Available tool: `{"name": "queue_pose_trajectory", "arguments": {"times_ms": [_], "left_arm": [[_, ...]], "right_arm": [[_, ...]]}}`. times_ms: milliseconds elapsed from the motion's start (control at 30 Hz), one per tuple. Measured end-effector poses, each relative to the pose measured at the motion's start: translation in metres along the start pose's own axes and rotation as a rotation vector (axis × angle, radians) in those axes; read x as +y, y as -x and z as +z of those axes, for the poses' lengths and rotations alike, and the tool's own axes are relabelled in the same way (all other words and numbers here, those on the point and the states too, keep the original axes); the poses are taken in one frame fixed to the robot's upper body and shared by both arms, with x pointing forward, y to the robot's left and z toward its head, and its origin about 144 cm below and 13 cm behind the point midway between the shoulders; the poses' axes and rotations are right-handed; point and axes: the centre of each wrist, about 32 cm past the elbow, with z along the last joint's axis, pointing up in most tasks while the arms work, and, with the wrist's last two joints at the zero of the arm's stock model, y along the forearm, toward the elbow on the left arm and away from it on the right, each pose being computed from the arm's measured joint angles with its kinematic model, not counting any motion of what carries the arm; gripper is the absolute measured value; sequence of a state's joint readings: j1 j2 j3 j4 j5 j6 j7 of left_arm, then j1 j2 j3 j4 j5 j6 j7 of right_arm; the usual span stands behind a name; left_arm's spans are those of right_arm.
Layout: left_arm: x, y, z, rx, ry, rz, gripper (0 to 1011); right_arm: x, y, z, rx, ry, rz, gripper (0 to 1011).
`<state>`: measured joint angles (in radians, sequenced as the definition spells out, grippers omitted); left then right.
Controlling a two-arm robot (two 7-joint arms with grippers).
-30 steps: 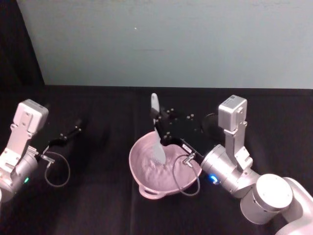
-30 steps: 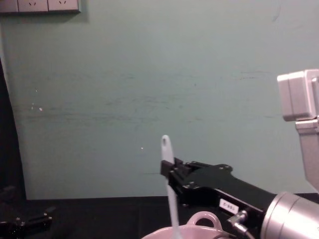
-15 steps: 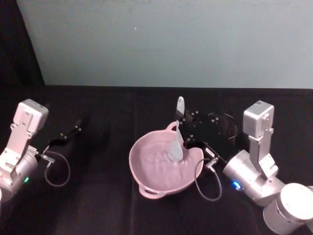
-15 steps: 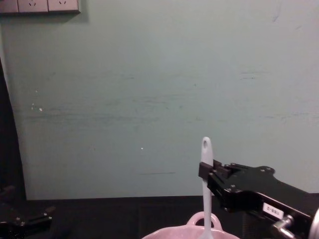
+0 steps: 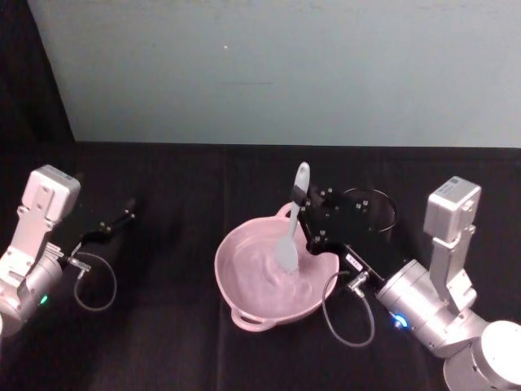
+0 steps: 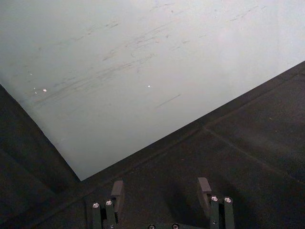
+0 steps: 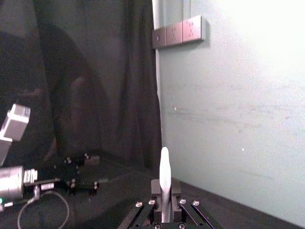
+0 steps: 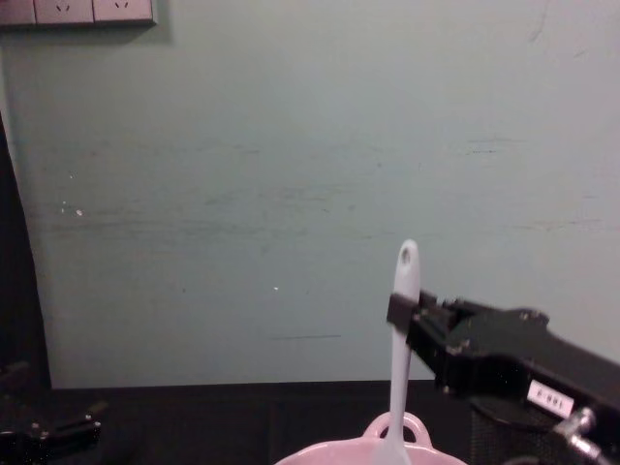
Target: Use the one hand to pick up the spoon and stir the clear water in the bowl.
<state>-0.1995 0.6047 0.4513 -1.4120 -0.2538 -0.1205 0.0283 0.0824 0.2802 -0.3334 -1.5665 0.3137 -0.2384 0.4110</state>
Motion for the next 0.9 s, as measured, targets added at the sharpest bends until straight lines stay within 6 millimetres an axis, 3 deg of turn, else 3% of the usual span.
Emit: {"name": "queue_pose_trajectory", "arguments": {"times_ms": [467,900], "left_arm": [[0.000,0.000,0.000,0.000,0.000,0.000,1005],[0.000,0.000,0.000,0.000,0.000,0.000,1005]], "right_arm": [[-0.005,-0.006,0.033,0.007,-0.085,-0.023,120],[-0.019,-0.025,0.070,0.049,-0.117,-0.078,120]]}}
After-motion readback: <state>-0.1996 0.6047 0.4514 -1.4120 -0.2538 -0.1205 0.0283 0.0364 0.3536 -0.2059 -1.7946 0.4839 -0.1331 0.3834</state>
